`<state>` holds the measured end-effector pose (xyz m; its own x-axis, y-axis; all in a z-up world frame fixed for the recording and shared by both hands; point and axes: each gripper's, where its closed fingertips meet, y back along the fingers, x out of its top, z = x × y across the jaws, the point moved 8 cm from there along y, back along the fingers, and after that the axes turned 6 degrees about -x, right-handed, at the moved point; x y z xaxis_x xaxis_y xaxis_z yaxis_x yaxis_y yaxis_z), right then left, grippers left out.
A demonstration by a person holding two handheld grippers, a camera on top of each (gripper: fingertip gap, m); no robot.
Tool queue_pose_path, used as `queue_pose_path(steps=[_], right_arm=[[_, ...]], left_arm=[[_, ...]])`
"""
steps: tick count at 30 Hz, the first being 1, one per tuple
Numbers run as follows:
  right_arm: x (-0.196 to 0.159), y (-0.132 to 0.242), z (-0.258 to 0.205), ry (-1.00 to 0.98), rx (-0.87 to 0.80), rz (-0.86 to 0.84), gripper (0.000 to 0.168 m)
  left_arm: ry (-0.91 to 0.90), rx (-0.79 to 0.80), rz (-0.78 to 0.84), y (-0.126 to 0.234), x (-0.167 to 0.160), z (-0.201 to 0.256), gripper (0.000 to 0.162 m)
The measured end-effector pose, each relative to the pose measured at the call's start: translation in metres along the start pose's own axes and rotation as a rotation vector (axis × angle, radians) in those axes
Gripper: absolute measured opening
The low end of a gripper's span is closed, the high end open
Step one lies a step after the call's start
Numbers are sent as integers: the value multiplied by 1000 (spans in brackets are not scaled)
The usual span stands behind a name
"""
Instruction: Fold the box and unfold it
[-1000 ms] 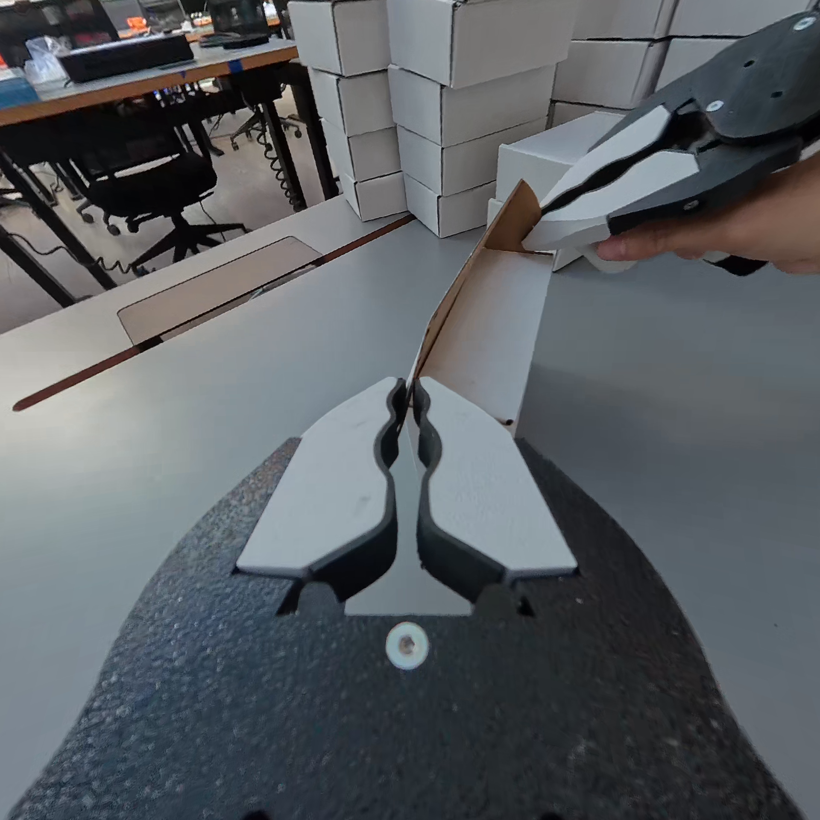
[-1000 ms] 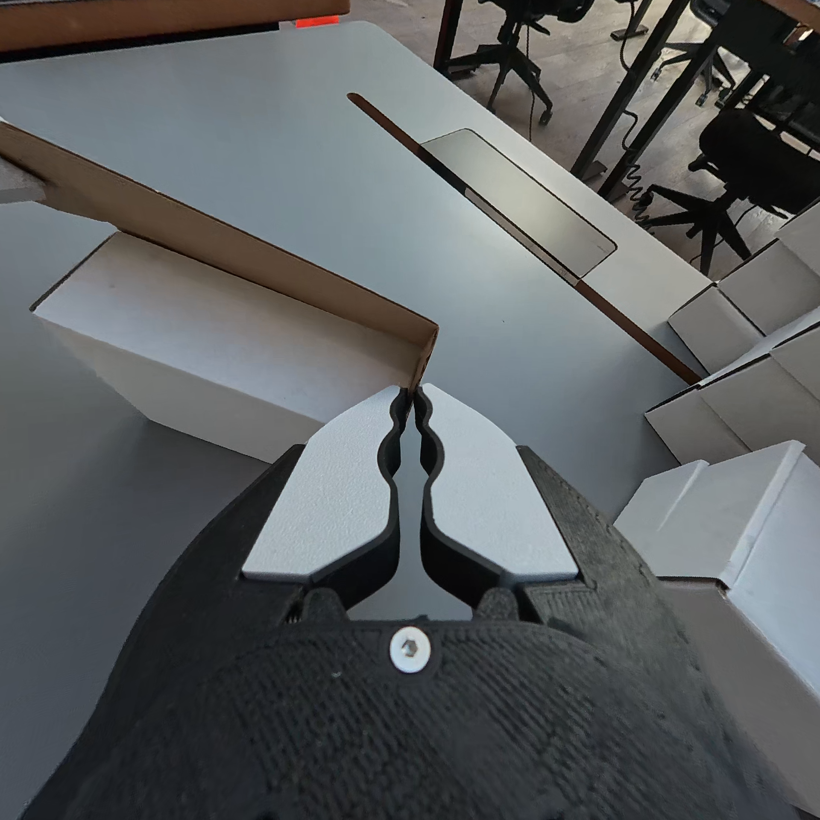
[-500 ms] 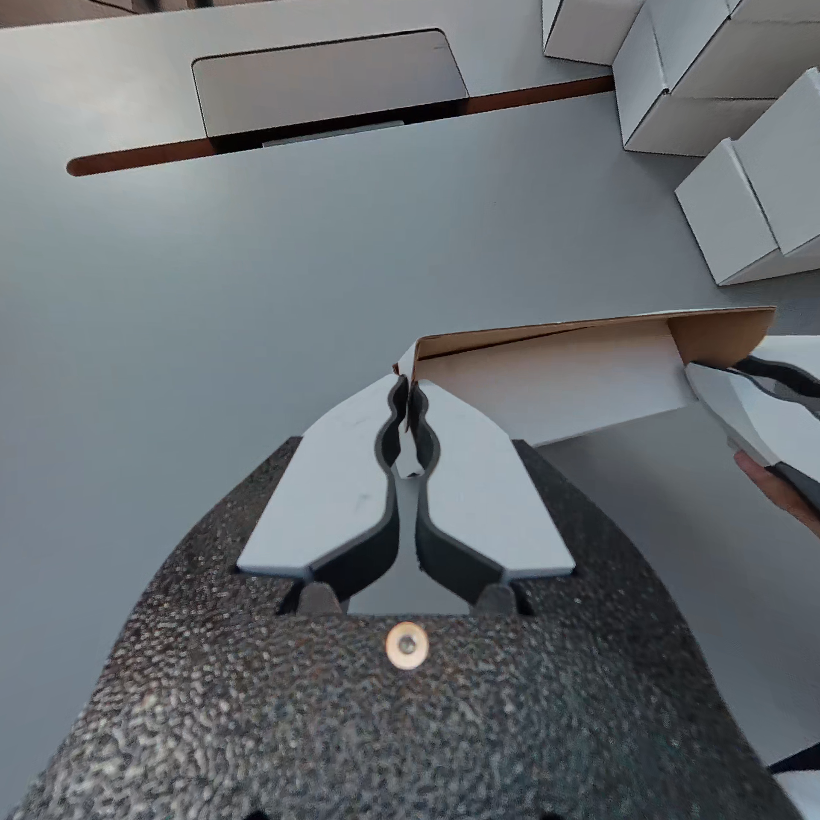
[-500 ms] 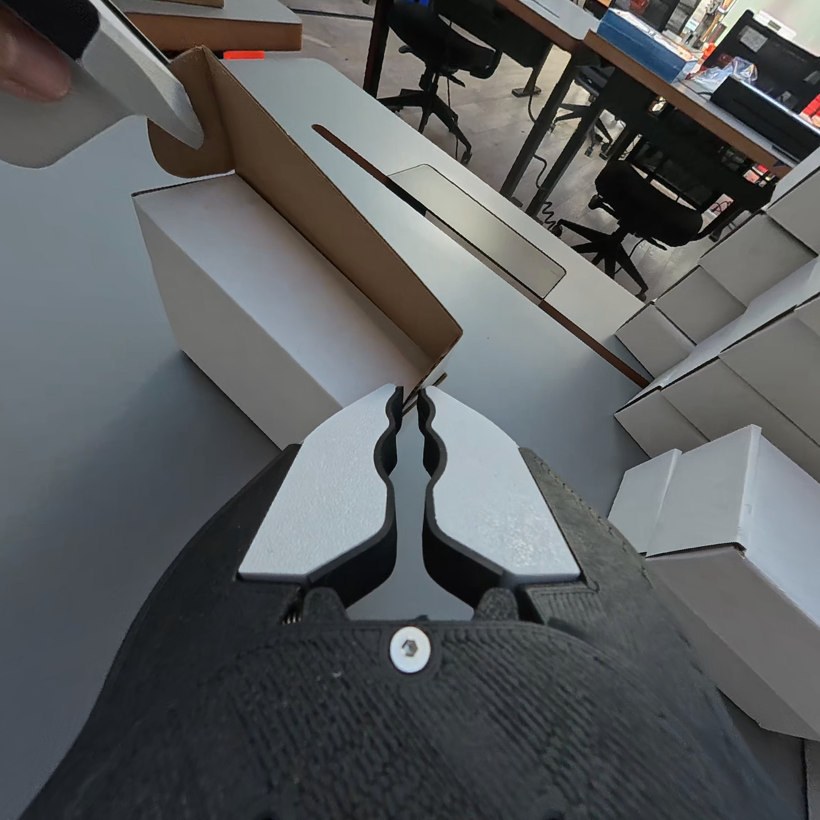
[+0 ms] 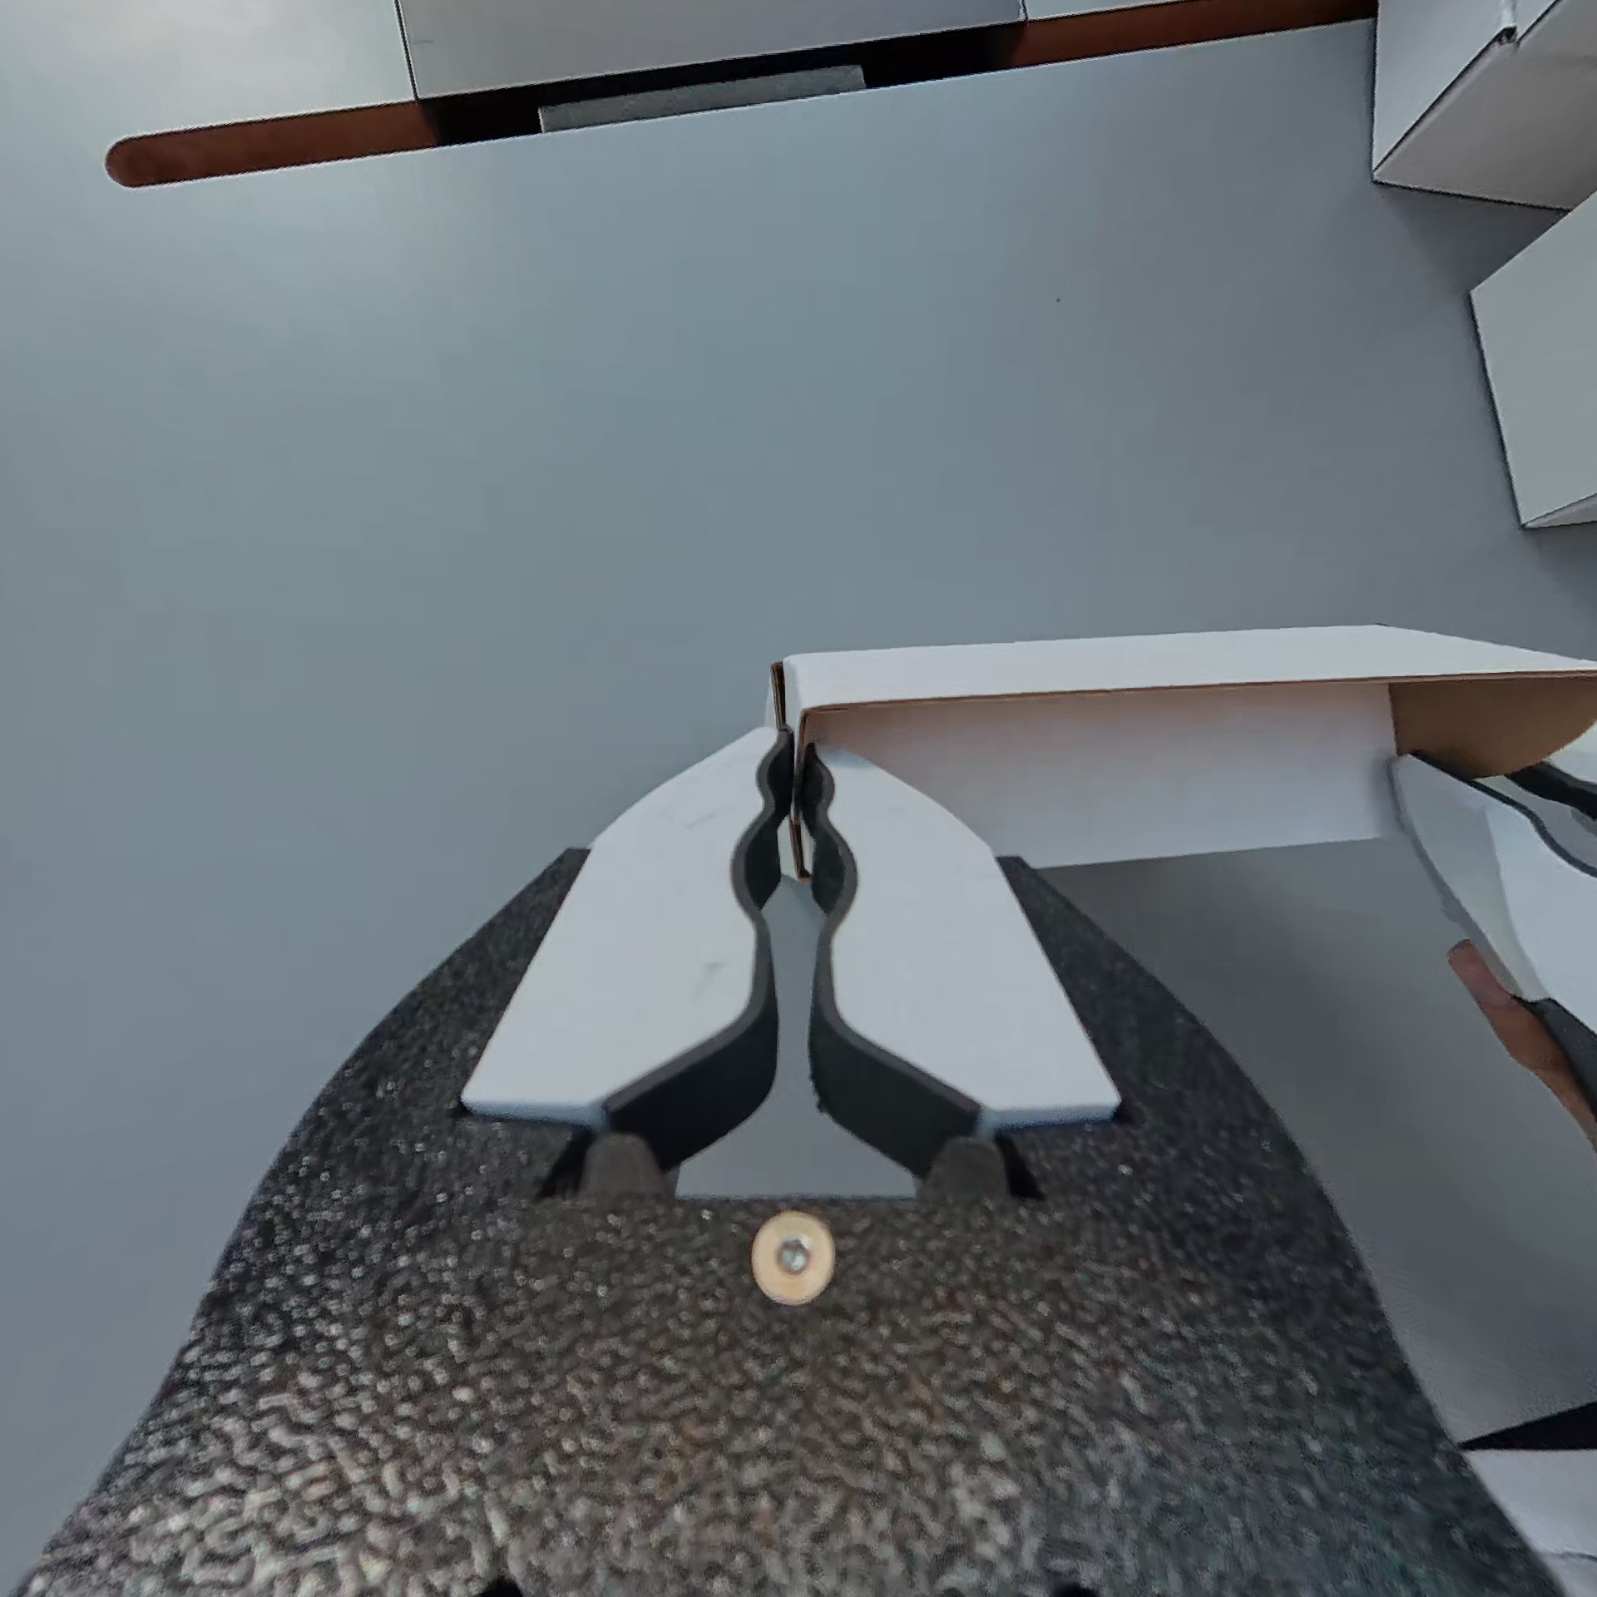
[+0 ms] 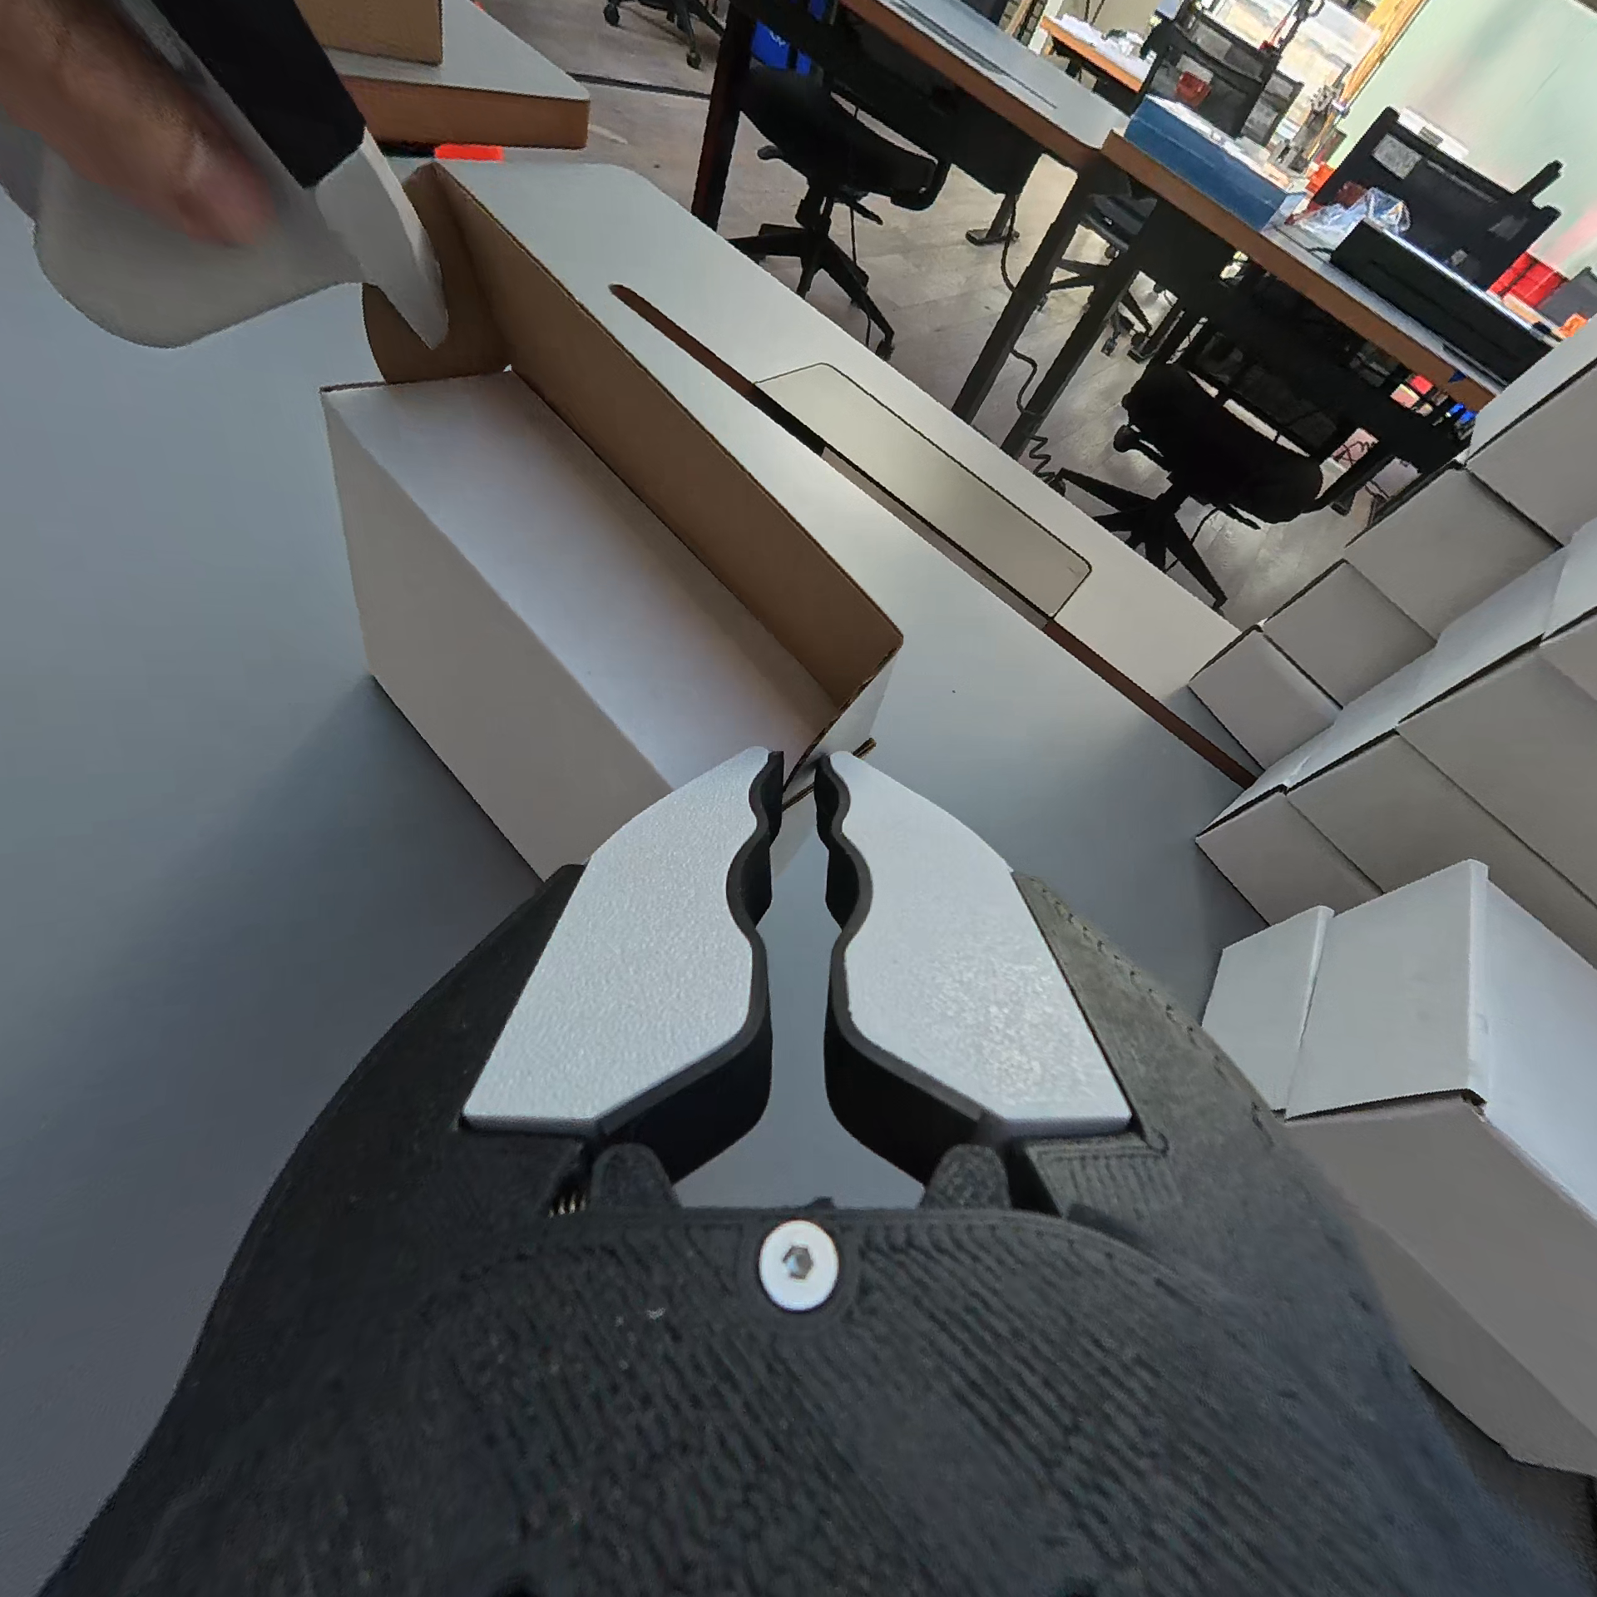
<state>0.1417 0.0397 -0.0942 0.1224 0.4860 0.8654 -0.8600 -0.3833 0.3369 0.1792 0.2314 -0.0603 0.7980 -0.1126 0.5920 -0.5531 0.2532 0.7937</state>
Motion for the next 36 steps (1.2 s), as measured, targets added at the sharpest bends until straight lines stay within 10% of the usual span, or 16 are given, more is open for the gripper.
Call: queue_pose_path(steps=[1, 20, 36], right_arm=[[-1, 0, 0, -15, 8, 9, 7], [22, 22, 49, -130, 73, 288, 0], [43, -20, 22, 384, 17, 40, 0]], left_arm=[[-10, 7, 14, 0, -3, 0, 1], [-80, 70, 174, -4, -23, 4, 2], [-139, 43, 205, -5, -26, 3, 2]])
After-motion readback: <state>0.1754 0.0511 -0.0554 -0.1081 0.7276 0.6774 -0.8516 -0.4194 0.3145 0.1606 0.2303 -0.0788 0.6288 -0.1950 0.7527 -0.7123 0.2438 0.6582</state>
